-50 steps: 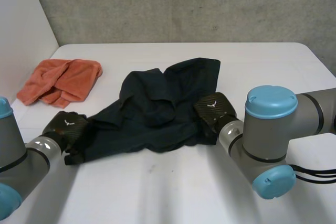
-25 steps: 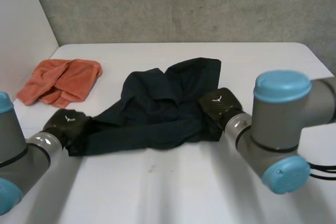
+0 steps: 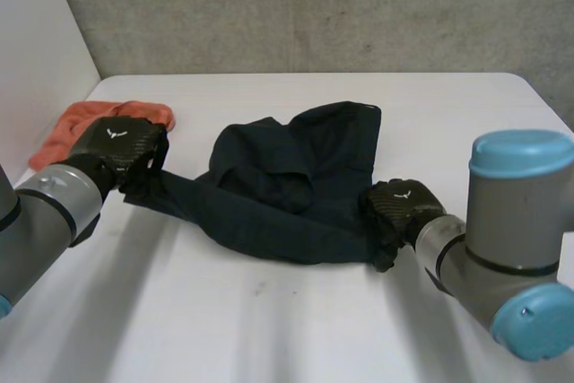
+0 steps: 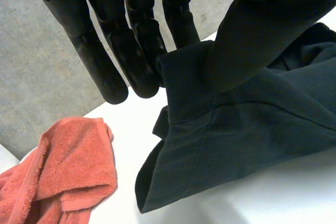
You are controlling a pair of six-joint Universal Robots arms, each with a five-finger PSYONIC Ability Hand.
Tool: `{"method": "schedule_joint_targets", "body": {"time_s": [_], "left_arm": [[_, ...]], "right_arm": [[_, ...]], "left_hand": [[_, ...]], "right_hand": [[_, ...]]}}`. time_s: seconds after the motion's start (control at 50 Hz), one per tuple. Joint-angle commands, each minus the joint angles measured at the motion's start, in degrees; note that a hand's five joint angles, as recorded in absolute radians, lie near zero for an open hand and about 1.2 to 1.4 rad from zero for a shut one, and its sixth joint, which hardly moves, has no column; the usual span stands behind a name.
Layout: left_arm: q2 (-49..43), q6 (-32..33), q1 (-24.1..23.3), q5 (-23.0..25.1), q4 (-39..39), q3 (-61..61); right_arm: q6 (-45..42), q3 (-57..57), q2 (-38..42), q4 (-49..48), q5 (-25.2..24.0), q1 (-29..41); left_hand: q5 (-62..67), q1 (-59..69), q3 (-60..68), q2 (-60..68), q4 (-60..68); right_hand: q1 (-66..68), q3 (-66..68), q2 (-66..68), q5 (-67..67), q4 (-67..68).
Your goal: Fold the laundry.
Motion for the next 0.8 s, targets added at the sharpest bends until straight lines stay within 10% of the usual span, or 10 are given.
{"method": "schedule_joint_targets", "body": {"time_s": [0.02, 0.18, 0.26, 0.58, 0.8], "left_arm": [[-0.22, -1.43, -0.32, -0.01, -0.55, 1.59], [-0.22, -4.68, -0.32, -0.01, -1.26, 3.44], [-0.13, -6.61, -0.41, -0.01, -1.61, 4.23], [11.19, -7.58, -1.2, -0.18, -3.36, 10.99], [16.75, -7.58, -1.11, -0.45, -3.63, 12.93]], "right_arm": [[0.17, 1.43, 1.29, -6.43, 0.24, 1.03], [0.26, -1.74, 7.09, -8.81, 0.41, 2.7], [0.26, -3.76, 8.42, -8.9, 0.41, 3.23], [-17.39, -17.88, -17.93, 12.0, 0.67, -1.95], [-19.52, -33.2, -17.61, 26.08, -0.11, -3.28]], "left_hand": [[14.81, 15.2, 12.05, 11.87, 11.46], [14.81, 15.2, 12.05, 11.87, 11.46], [14.81, 15.2, 12.05, 11.87, 11.46], [14.81, 15.2, 12.05, 11.87, 11.46], [14.81, 15.2, 12.05, 11.87, 11.46]], "right_hand": [[3.53, 0.5, 0.12, 0.68, 0.7], [13.24, 10.22, 9.83, 10.4, 10.42], [56.75, 53.72, 53.34, 53.9, 53.92], [57.29, 54.27, 53.88, 54.45, 54.47], [57.29, 54.27, 53.88, 54.45, 54.47]]}}
